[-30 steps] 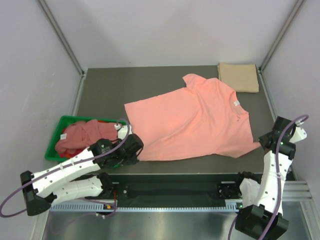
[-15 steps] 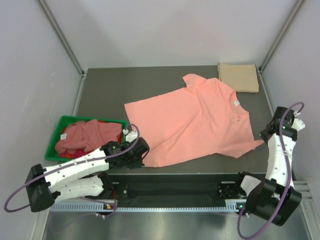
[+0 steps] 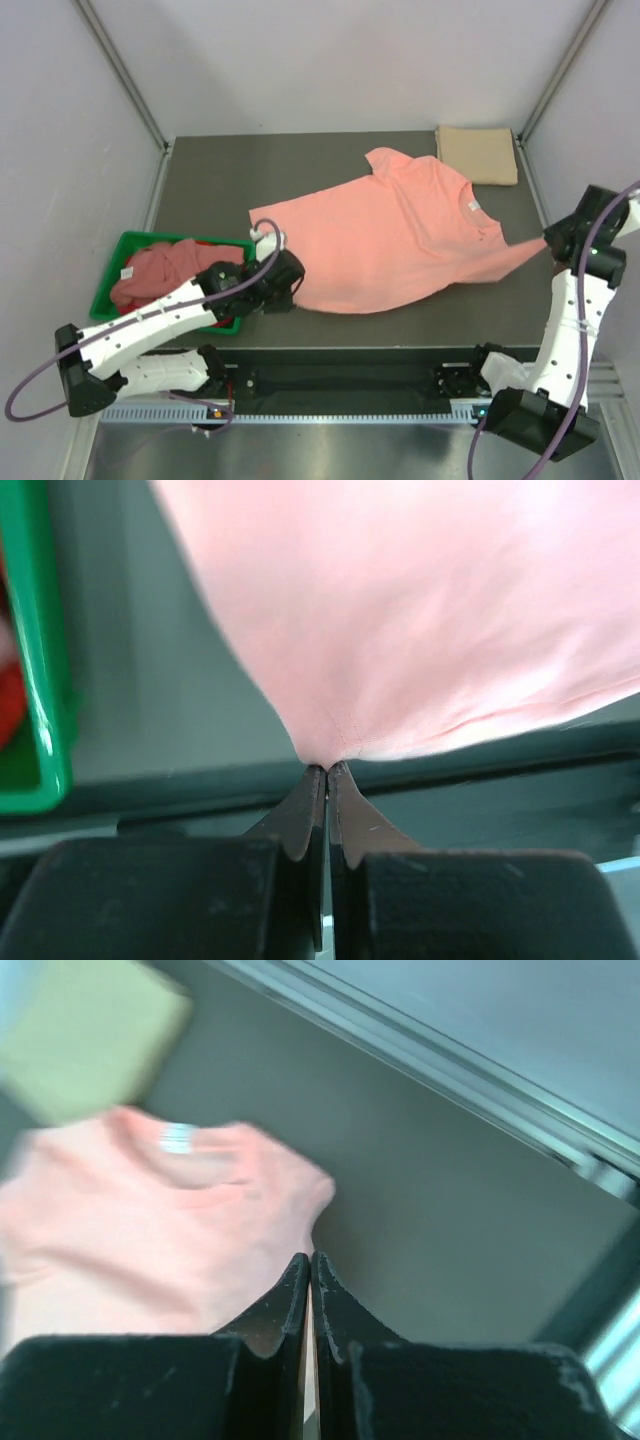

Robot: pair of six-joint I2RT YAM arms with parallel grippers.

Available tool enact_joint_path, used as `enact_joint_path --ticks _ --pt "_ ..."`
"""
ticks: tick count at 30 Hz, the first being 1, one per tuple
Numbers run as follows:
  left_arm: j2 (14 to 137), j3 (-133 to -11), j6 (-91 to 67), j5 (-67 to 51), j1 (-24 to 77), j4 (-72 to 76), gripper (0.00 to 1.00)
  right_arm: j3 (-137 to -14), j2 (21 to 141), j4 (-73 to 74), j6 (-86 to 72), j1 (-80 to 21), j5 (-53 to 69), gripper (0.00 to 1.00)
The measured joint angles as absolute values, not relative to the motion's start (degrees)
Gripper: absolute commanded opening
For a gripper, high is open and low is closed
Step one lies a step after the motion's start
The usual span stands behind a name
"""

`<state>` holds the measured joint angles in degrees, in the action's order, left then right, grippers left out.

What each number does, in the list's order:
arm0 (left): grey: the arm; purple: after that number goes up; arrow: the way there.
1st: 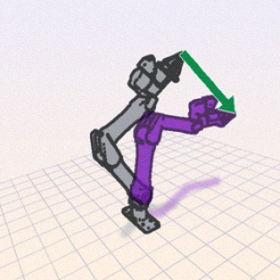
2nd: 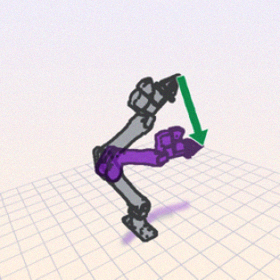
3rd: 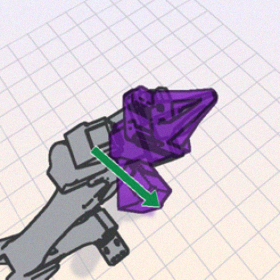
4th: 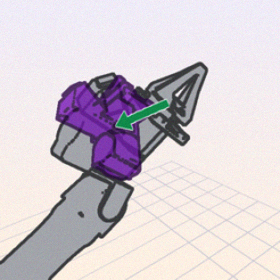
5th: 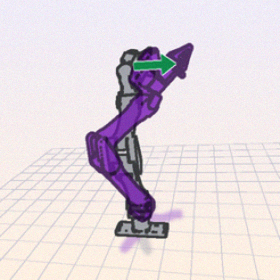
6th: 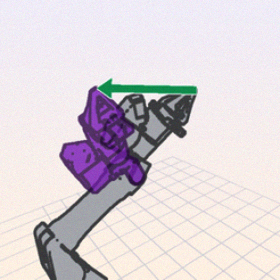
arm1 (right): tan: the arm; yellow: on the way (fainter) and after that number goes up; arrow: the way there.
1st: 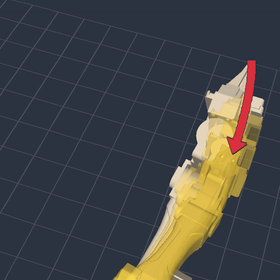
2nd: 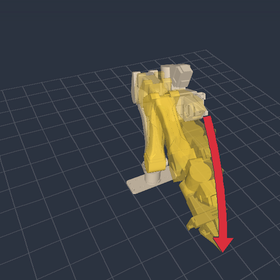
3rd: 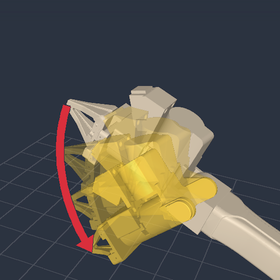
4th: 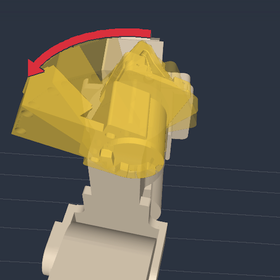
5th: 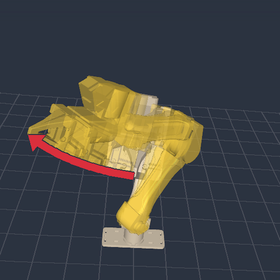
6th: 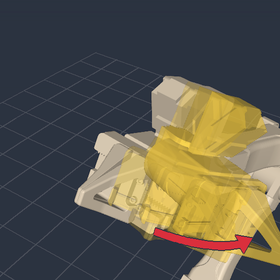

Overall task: Fold and stack the t-shirts
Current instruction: Flatten the tshirt out

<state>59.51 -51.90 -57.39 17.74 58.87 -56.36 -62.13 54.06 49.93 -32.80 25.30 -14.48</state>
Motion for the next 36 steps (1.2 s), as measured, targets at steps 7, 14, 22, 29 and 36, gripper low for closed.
enact_joint_path --ticks 7,14,22,29,36 --pt "67.61 -89.25 -48.07 31.68 58.81 -58.63 0.00 -97.62 59.96 55.48 -32.05 25.30 2.33 0.00" --pt "63.96 -105.30 -38.83 37.56 58.81 -49.80 0.00 -130.02 63.88 62.33 -32.77 25.30 7.29 0.00" --pt "51.53 -100.44 -39.27 32.21 58.81 -43.11 0.00 -127.61 45.39 64.75 -36.36 24.86 -2.04 0.00" --pt "58.37 -104.09 -32.47 39.05 58.81 -41.47 0.00 -122.02 44.49 55.33 -39.40 24.71 1.78 0.00" --pt "76.49 -105.43 -24.05 39.09 47.92 -35.09 0.00 -112.62 67.96 45.82 -40.32 21.89 10.63 0.00"
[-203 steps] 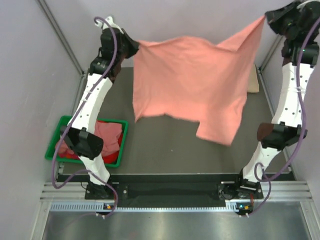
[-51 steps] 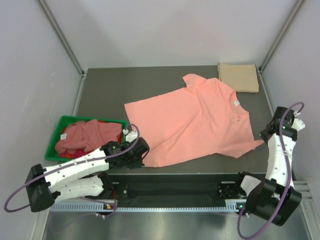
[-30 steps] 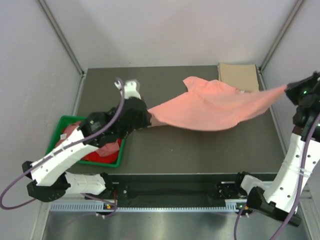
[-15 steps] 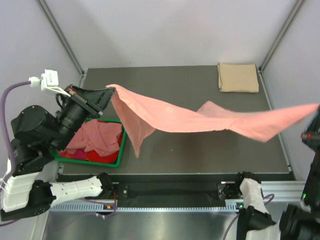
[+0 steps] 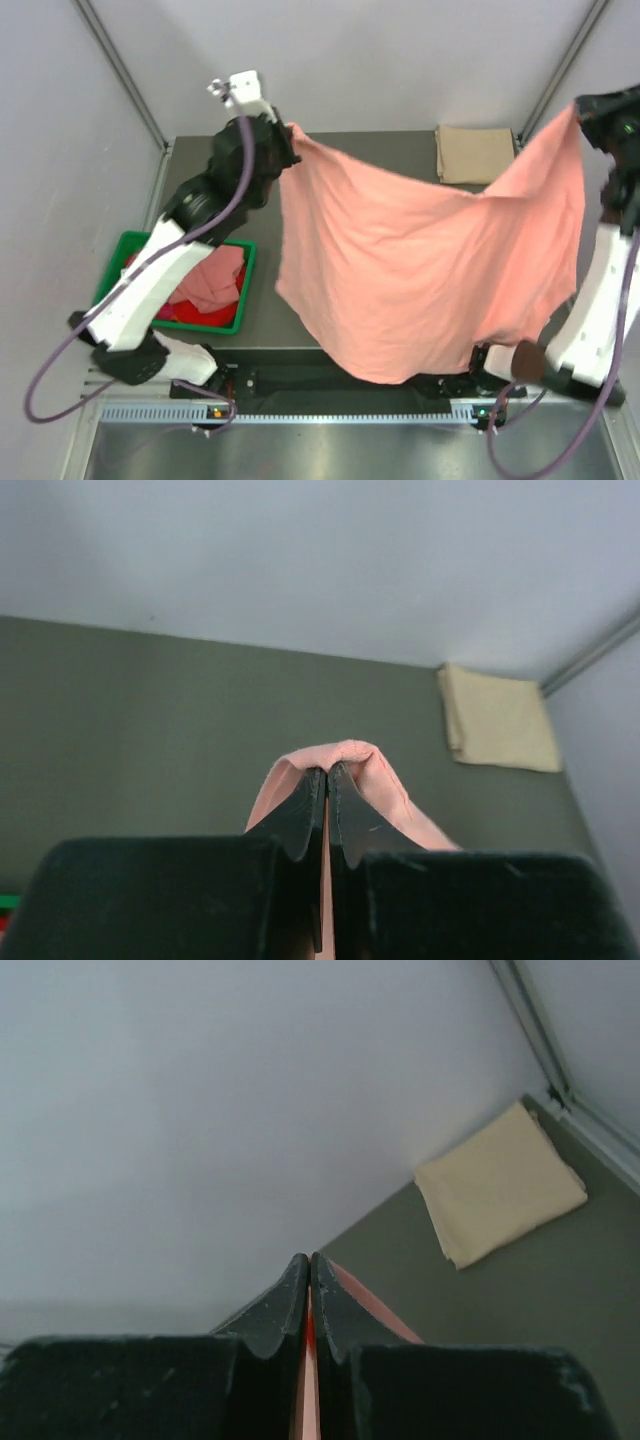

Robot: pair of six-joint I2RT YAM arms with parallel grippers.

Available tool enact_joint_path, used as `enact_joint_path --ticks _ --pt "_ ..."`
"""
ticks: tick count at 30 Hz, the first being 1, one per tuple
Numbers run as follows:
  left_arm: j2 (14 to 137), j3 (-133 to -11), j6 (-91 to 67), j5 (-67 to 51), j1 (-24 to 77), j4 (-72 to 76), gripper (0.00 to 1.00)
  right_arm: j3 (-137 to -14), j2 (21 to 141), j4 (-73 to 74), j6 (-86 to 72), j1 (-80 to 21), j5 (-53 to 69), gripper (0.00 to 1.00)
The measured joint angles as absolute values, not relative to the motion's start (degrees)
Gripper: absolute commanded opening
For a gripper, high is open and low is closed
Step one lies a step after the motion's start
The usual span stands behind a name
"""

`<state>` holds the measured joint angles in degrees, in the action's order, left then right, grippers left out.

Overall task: Fold and stack the t-shirts
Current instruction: Flatten the tshirt out

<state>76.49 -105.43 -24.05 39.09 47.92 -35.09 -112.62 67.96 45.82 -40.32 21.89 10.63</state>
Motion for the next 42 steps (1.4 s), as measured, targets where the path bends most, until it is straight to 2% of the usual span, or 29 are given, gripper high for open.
enact_joint_path --ticks 2,5,8,15,18,22,28,33,37,42 --pt "83.55 -106.74 -24.29 34.33 41.01 -34.57 0.00 -115.96 79.72 46.02 -40.12 18.72 10.24 0.00" --pt "93.95 -111.00 -25.63 27.33 32.16 -34.70 0.00 -129.43 97.60 47.64 -40.40 13.82 10.50 0.00" --pt "102.74 -118.93 -29.08 20.95 24.91 -34.20 0.00 -140.14 109.60 41.21 -43.42 11.62 13.28 0.00" --pt "108.07 -129.80 -40.21 8.45 12.84 -26.46 0.00 -141.51 110.69 22.22 -51.70 15.44 17.17 0.00" --pt "102.69 -125.32 -41.87 4.14 13.02 -21.19 0.00 -139.98 106.21 17.37 -53.19 20.53 18.17 0.00" --pt "88.09 -107.28 -42.85 -0.16 14.52 -16.49 0.00 -130.82 95.46 13.85 -52.66 26.39 19.57 0.00" --pt "71.16 -83.09 -43.48 -2.68 14.37 -13.85 0.00 -109.69 81.34 17.21 -47.86 25.98 23.51 0.00" --pt "64.18 -65.95 -43.42 -7.64 14.59 -14.24 0.00 -83.55 71.70 28.42 -41.36 26.83 16.62 0.00" --pt "58.94 -51.31 -43.22 -11.53 15.57 -18.57 0.00 -60.20 62.61 34.94 -38.52 31.46 10.00 0.00" --pt "51.96 -39.81 -43.00 -14.87 17.85 -24.53 0.00 -47.86 55.72 40.29 -37.54 35.79 1.23 0.00"
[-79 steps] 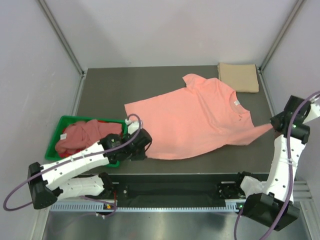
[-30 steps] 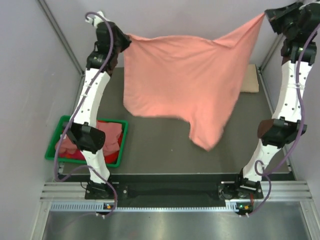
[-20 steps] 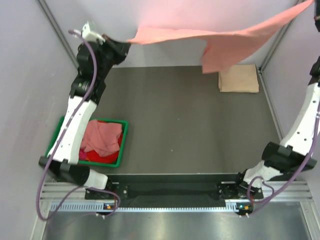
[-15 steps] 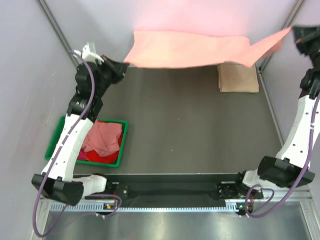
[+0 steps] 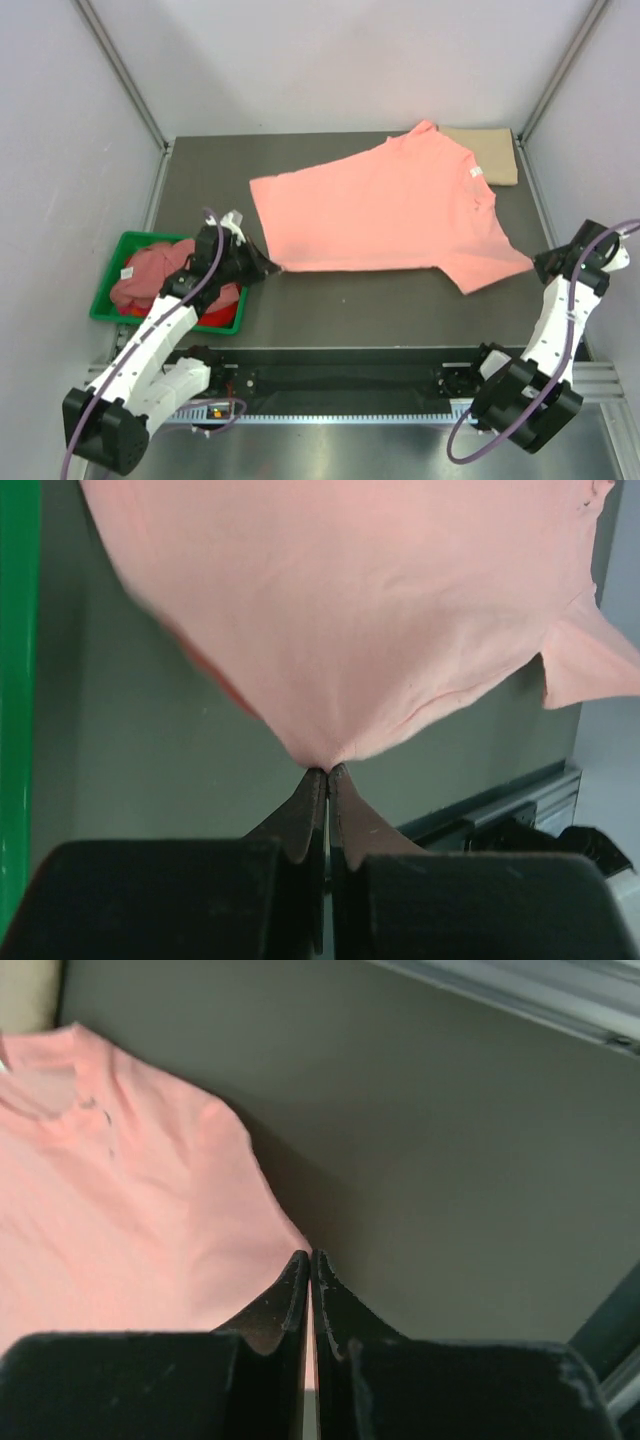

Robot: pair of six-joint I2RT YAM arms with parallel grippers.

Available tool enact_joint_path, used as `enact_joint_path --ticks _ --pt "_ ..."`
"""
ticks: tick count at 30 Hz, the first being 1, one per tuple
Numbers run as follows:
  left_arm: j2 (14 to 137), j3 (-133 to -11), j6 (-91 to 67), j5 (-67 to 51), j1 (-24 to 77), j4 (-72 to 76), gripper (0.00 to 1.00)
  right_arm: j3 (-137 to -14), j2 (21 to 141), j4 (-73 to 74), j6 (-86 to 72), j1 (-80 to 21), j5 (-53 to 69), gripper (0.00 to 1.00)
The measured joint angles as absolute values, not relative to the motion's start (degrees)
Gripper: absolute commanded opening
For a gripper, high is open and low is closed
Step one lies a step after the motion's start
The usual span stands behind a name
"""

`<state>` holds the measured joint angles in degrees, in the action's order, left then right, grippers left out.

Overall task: Fold and stack the t-shirts
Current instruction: Flatten the tshirt out, then fold the tshirt

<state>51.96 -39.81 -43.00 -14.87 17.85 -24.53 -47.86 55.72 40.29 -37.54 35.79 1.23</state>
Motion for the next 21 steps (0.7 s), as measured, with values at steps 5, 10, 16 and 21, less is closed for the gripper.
enact_joint_path --ticks 5,10,16,21 --pt "46.41 -33.91 -45.10 -15.88 21.93 -28.18 0.00 -46.48 53.71 40.14 -38.41 40.75 -2.72 0.00" --pt "42.89 -28.38 -48.80 -15.81 26.37 -29.58 0.00 -45.87 53.58 39.97 -38.76 43.48 -3.84 0.00" --pt "41.12 -24.71 -52.97 -15.05 32.16 -31.05 0.00 -45.41 53.30 40.36 -37.39 43.77 -4.89 0.00" --pt "42.39 -24.69 -55.27 -12.49 38.48 -31.11 0.00 -45.41 52.77 40.91 -36.67 42.81 -7.75 0.00"
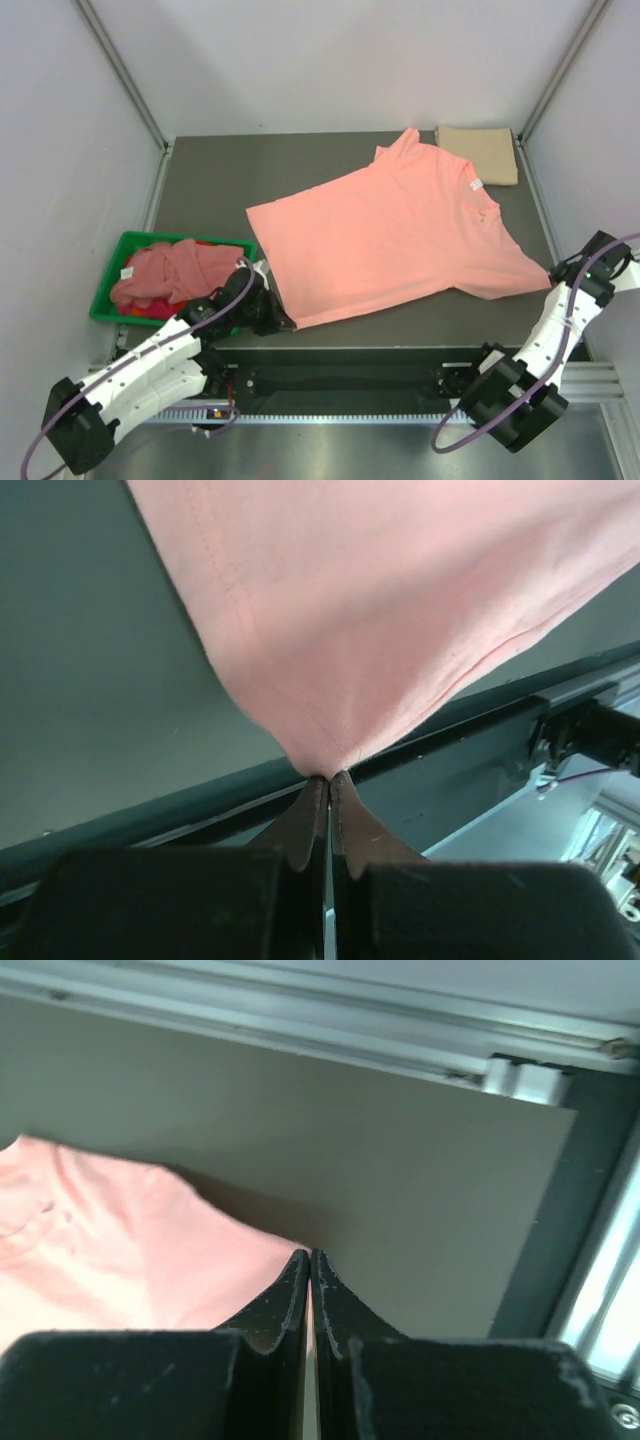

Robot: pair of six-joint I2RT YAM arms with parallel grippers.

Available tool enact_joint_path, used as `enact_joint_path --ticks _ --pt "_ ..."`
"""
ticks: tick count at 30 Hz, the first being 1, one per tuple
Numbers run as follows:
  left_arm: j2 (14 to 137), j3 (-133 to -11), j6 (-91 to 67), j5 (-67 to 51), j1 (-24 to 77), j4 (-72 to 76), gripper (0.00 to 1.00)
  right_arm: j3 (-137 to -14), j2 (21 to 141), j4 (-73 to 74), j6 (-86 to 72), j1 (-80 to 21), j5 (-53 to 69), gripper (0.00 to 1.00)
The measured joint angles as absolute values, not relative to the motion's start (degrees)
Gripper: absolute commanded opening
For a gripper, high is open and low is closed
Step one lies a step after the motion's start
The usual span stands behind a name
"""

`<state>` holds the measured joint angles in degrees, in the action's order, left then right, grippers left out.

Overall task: Fold and stack the t-shirts
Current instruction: Fold the tshirt

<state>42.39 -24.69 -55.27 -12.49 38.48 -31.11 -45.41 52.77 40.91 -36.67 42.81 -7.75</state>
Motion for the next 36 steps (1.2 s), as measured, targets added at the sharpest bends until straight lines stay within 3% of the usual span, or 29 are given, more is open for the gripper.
enact_joint_path --ticks 8,19,27,36 --pt "42.28 -24.77 -57.08 -7.84 42.96 -33.65 0.00 -45.43 49.65 45.45 -38.06 43.97 -16.12 0.00" --pt "46.63 -24.99 -56.14 -9.04 43.55 -33.56 0.00 -43.38 49.15 43.92 -37.01 42.06 -14.24 0.00" --pt "53.19 -31.75 -54.11 -1.96 43.59 -35.68 0.00 -47.57 65.08 39.18 -34.92 24.62 -22.31 0.00" --pt "66.22 -40.40 -51.42 5.19 42.39 -36.34 0.00 -60.69 79.20 36.53 -30.72 20.12 -28.49 0.00"
